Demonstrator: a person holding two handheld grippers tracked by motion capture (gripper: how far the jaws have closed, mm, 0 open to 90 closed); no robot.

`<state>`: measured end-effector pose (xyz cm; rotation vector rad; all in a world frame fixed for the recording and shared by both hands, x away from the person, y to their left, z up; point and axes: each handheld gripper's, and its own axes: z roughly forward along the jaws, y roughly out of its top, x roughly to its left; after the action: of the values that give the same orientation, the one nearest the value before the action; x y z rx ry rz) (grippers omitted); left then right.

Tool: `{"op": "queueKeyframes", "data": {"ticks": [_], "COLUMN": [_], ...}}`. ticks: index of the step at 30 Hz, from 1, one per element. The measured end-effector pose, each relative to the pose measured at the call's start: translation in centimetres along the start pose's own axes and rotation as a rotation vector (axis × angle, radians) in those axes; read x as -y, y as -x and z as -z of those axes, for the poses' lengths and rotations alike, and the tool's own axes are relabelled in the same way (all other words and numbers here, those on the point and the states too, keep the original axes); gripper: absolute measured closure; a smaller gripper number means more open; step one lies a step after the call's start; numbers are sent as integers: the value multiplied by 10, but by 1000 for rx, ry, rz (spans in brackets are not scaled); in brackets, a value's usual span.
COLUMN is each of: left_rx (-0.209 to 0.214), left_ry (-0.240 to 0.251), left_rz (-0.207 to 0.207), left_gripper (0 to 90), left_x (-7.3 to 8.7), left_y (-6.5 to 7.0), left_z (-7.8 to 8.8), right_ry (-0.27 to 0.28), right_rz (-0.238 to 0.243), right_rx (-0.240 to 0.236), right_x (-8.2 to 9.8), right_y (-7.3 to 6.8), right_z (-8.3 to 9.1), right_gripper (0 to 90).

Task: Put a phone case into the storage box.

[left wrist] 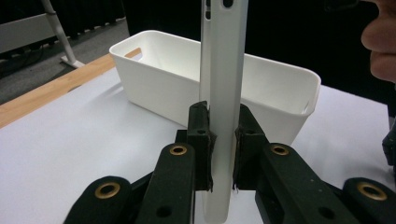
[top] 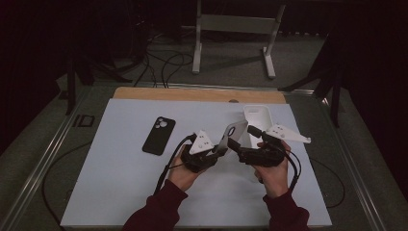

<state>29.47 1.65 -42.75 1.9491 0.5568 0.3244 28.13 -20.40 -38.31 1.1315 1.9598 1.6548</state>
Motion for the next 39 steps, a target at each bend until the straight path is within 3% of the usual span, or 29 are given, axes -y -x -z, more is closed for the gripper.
{"op": "queueKeyframes", "data": {"ticks": [7,13,20,34,39], "left_rx": [6,21,22,33,32], "left_ry": [-1,-2,-8,-11,-7], "left_rz": [-4,-7,-12,-9,-6], "left_gripper": [811,811,811,803,743], "left_x": [0,0,1,2,2], "left_y": [0,3,5,6,6], "left_z": [0,-1,-3,-5,-5], "right_ry": [0,22,27,9,8], "right_rz": [13,-22,-28,-49,-44], "right_rx": [21,61,85,101,107], "right_x": [-1,-1,-1,0,0], "right_y": [-5,-6,-7,-7,-8], "right_z": [-6,-9,-10,-9,-10], "right_gripper": [81,141,149,165,166]}}
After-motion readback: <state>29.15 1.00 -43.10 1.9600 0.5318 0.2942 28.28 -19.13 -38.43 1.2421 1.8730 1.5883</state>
